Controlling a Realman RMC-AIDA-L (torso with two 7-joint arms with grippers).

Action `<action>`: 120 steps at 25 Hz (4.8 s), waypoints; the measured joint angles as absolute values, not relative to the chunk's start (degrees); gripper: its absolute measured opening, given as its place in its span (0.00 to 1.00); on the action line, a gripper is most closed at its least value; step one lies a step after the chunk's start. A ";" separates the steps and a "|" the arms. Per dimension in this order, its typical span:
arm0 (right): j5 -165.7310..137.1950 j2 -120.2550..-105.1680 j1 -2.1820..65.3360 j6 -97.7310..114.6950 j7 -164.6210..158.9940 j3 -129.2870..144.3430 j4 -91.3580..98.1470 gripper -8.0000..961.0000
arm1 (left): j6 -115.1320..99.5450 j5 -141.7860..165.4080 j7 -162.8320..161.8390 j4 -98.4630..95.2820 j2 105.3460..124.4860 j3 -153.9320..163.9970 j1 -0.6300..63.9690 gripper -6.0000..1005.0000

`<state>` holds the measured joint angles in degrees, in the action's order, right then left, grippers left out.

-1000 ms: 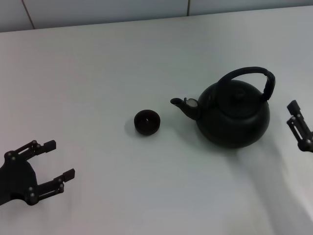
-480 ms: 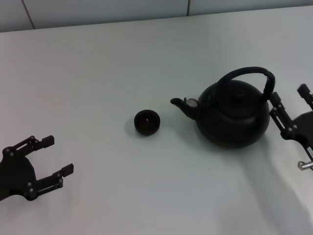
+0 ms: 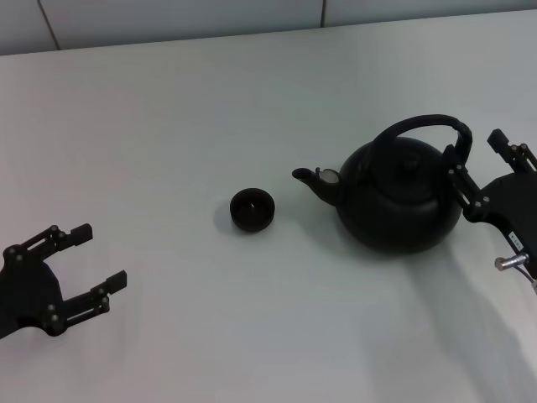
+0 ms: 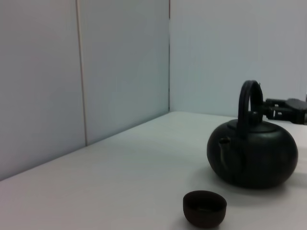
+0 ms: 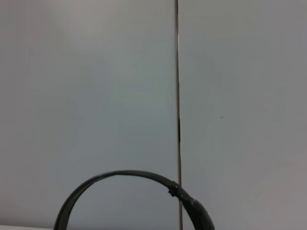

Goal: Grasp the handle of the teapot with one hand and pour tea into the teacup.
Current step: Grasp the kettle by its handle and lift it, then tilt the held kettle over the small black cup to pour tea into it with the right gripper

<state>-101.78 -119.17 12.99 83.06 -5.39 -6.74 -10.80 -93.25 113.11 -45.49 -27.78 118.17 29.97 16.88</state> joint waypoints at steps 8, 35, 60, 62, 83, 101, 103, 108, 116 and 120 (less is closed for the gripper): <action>-101.78 -119.17 13.57 82.60 -5.56 -6.77 -10.38 0.63 | -93.25 112.20 -45.49 -27.50 118.19 29.97 16.87 0.80; -101.53 -119.26 16.26 82.31 -6.50 -7.27 -10.06 0.10 | -93.26 110.97 -45.53 -26.72 118.33 29.97 16.47 0.80; -101.98 -118.78 29.74 76.39 -21.28 -8.25 0.89 0.10 | -93.27 110.74 -45.26 -26.09 118.29 29.97 16.95 0.80; -103.16 -118.71 30.58 76.10 -23.94 -7.57 2.51 0.10 | -93.24 110.60 -45.26 -26.03 118.29 29.97 16.96 0.80; -106.20 -118.67 37.20 73.56 -38.75 8.91 13.80 0.10 | -93.29 109.74 -44.30 -25.13 118.29 29.97 16.95 0.80; -106.12 -118.73 38.35 74.21 -27.91 16.35 17.80 0.09 | -93.14 109.37 -44.29 -25.14 118.34 29.97 17.43 0.80; -106.20 -118.73 38.51 74.31 -26.90 16.46 18.19 0.09 | -93.14 109.15 -44.29 -25.13 118.35 29.97 17.48 0.80; -106.08 -118.77 38.74 74.40 -25.09 19.04 19.24 0.09 | -93.14 108.62 -44.29 -24.80 118.31 29.97 17.49 0.80; -106.24 -118.82 39.32 74.21 -25.00 21.17 21.47 0.09 | -93.15 108.58 -44.29 -24.78 118.29 29.97 17.52 0.80; -106.10 -118.86 39.45 73.99 -24.96 23.12 22.64 0.09 | -93.16 108.58 -44.29 -24.78 118.29 29.97 17.57 0.80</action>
<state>-106.10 -118.86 39.45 73.99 -24.96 23.12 22.64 -93.16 108.58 -44.29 -24.78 118.29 29.97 17.57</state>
